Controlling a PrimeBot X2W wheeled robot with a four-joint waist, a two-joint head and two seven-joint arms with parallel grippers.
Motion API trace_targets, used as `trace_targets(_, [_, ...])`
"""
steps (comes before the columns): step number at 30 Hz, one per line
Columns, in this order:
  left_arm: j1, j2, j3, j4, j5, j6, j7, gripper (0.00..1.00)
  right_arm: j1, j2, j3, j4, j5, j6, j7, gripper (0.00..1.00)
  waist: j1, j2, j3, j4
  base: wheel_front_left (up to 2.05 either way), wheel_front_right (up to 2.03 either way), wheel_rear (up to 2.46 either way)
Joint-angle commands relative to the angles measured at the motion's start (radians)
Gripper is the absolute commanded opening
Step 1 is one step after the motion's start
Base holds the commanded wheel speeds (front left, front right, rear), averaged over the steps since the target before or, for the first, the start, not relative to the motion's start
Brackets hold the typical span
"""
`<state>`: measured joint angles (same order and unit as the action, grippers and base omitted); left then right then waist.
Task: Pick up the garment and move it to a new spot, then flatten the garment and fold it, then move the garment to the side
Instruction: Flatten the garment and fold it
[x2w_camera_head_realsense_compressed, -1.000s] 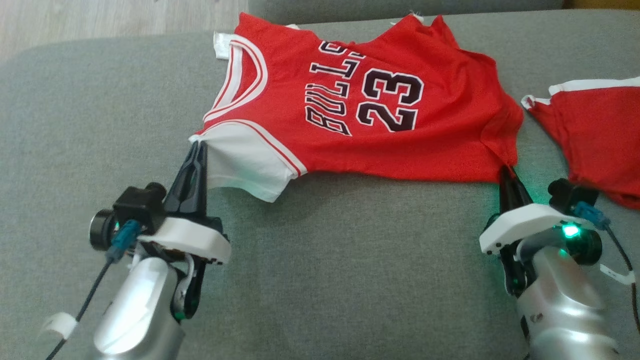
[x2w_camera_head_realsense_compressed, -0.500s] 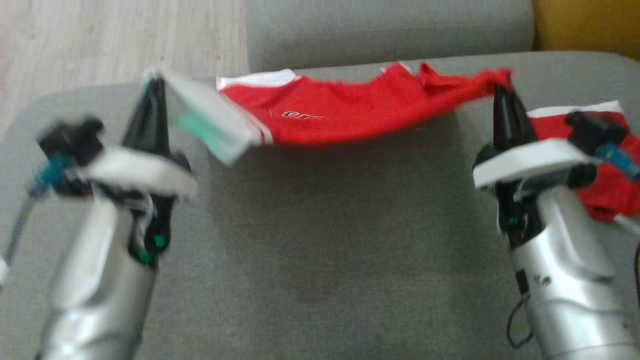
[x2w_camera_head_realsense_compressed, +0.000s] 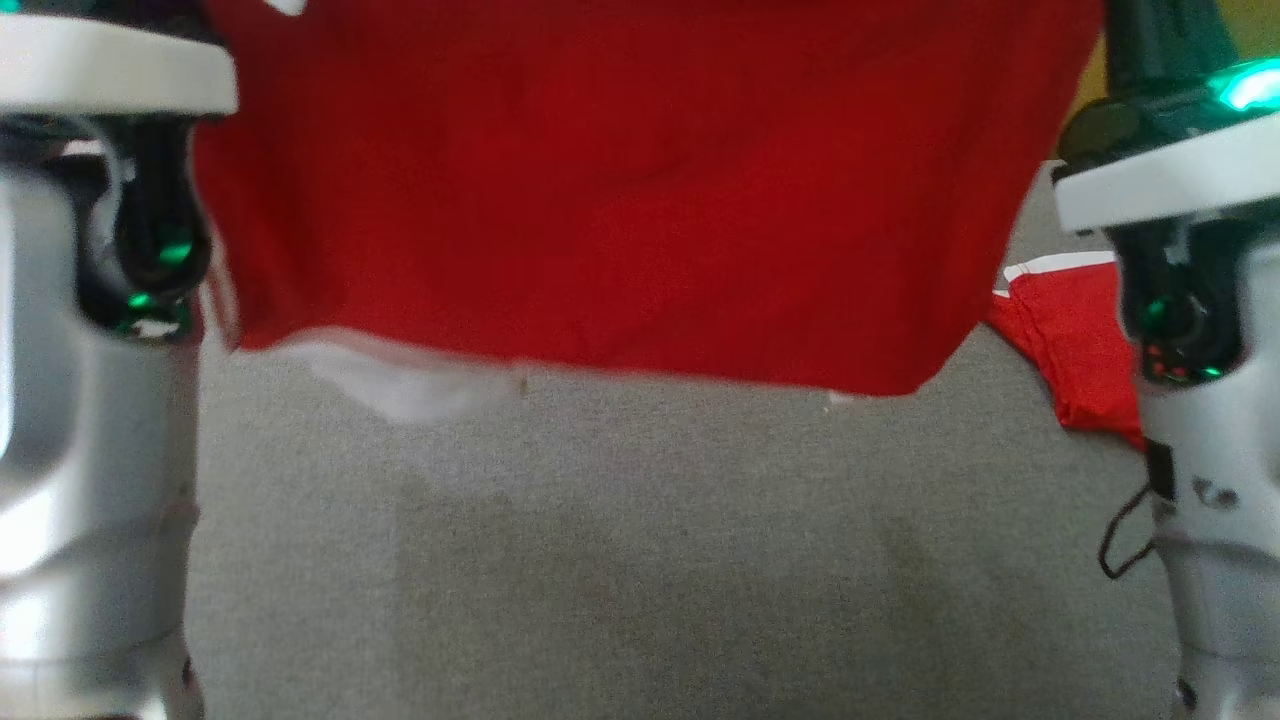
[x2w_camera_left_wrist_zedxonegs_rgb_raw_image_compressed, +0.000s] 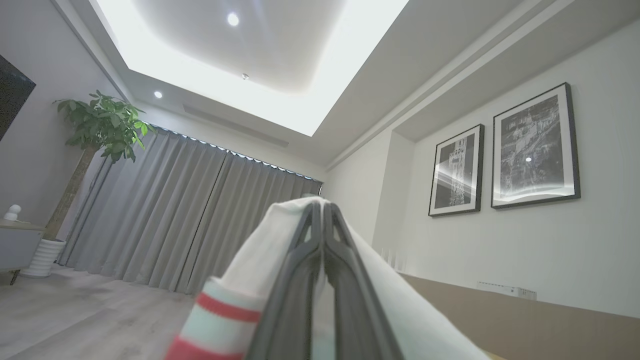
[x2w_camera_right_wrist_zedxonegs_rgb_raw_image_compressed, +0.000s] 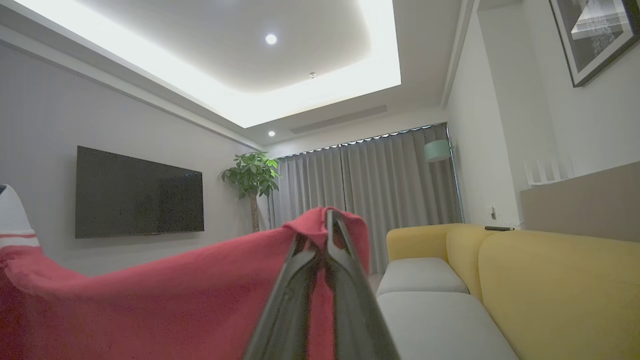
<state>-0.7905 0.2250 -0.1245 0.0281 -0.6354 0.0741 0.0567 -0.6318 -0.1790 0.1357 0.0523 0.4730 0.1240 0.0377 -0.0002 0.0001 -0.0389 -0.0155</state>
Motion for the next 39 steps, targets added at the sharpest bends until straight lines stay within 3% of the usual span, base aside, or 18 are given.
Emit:
trace_targets(1, [-0.005, 0.048, 0.047, -0.077, -0.009, 0.015, 0.022, 0.00, 0.002, -0.001, 0.004, -0.075, -0.014, 0.007, 0.029, 0.00, 0.0002, -0.0001, 0.003, 0.001, 0.00, 0.00, 0.00])
trace_targets(8, [0.039, 0.092, 0.065, -0.285, -0.026, 0.064, 0.136, 0.00, 0.075, 0.017, -0.087, -0.309, -0.062, 0.007, 0.199, 0.00, 0.0002, -0.0001, 0.058, 0.022, 0.00, 0.00, 0.00])
trace_targets(11, [0.013, 0.106, 0.062, -0.268, -0.026, 0.063, 0.158, 0.00, 0.055, 0.027, -0.103, -0.320, -0.081, 0.007, 0.231, 0.00, 0.0002, -0.0001, 0.094, 0.025, 0.00, 0.00, 0.00])
trace_targets(14, [-0.053, 0.130, 0.041, -0.166, -0.004, 0.043, 0.172, 0.00, -0.007, 0.044, -0.123, -0.272, -0.097, 0.007, 0.260, 0.00, 0.0002, -0.0001, 0.166, 0.032, 0.00, 0.00, 0.00])
trace_targets(17, [-0.140, 0.136, 0.037, -0.009, -0.006, 0.019, 0.163, 0.00, -0.118, 0.057, -0.114, -0.173, -0.094, 0.007, 0.254, 0.00, 0.0002, -0.0001, 0.248, 0.027, 0.00, 0.00, 0.00])
trace_targets(21, [-0.319, 0.154, 0.039, 0.201, 0.015, -0.019, 0.111, 0.00, -0.326, 0.046, -0.085, 0.050, -0.109, 0.007, 0.190, 0.00, 0.0002, -0.0001, 0.353, 0.024, 0.00, 0.00, 0.00])
trace_targets(29, [-0.658, 0.140, 0.014, 0.536, 0.083, -0.077, -0.089, 0.00, -0.730, 0.028, -0.050, 0.488, -0.188, 0.007, -0.115, 0.00, 0.0002, -0.0001, 0.446, 0.048, 0.00, 0.00, 0.00])
trace_targets(33, [-0.671, 0.112, -0.010, 0.648, 0.083, -0.131, -0.160, 0.00, -0.758, 0.043, -0.042, 0.650, -0.159, 0.007, -0.191, 0.00, 0.0002, -0.0001, 0.437, 0.065, 0.00, 0.00, 0.00])
trace_targets(39, [-0.518, 0.071, -0.072, 0.744, 0.042, -0.193, -0.185, 0.00, -0.636, 0.010, 0.046, 0.812, -0.122, 0.007, -0.198, 0.00, 0.0002, -0.0001, 0.400, 0.080, 0.00, 0.00, 0.00])
